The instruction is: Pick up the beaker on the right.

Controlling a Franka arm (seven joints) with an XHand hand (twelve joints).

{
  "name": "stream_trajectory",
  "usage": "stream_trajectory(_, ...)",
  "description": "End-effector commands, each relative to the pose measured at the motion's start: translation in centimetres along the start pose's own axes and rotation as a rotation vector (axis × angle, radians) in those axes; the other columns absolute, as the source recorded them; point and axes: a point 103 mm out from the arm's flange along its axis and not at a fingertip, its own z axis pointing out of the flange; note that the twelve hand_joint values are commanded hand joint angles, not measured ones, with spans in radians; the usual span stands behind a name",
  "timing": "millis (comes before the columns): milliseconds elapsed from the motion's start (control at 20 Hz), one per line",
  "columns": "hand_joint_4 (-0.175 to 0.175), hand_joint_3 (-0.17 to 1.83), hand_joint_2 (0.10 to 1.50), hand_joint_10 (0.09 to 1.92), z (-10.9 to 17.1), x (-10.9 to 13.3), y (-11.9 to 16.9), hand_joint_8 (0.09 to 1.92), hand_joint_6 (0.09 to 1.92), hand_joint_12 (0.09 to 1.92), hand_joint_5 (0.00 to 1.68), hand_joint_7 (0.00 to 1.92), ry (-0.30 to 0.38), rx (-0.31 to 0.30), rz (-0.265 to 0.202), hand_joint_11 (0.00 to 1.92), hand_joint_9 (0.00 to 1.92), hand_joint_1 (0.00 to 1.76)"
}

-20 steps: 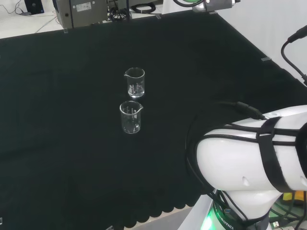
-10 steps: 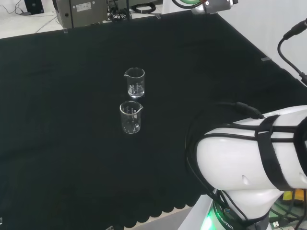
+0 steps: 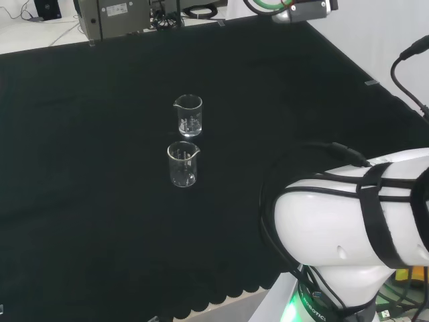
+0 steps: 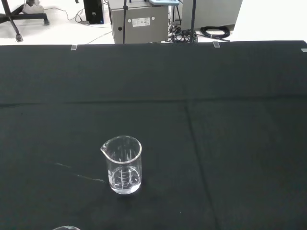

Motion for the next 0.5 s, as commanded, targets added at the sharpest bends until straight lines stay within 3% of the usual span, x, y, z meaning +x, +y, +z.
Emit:
stream_trajectory(50, -0.03, -0.03, 1.24, 0.57, 3.4, -2.6, 1.2, 0.59, 0.09, 1.36, 0.37, 0.17, 0.038, 0.001, -0.006, 0.16, 0.41, 0.41)
stream_trajectory(500, -0.032, -0.09, 1.15, 0.65, 9.4, -4.8, 6.3, 0.6, 0.09, 1.37, 0.39, 0.18, 0.079, 0.06, -0.01, 0.18, 0.4, 0.6)
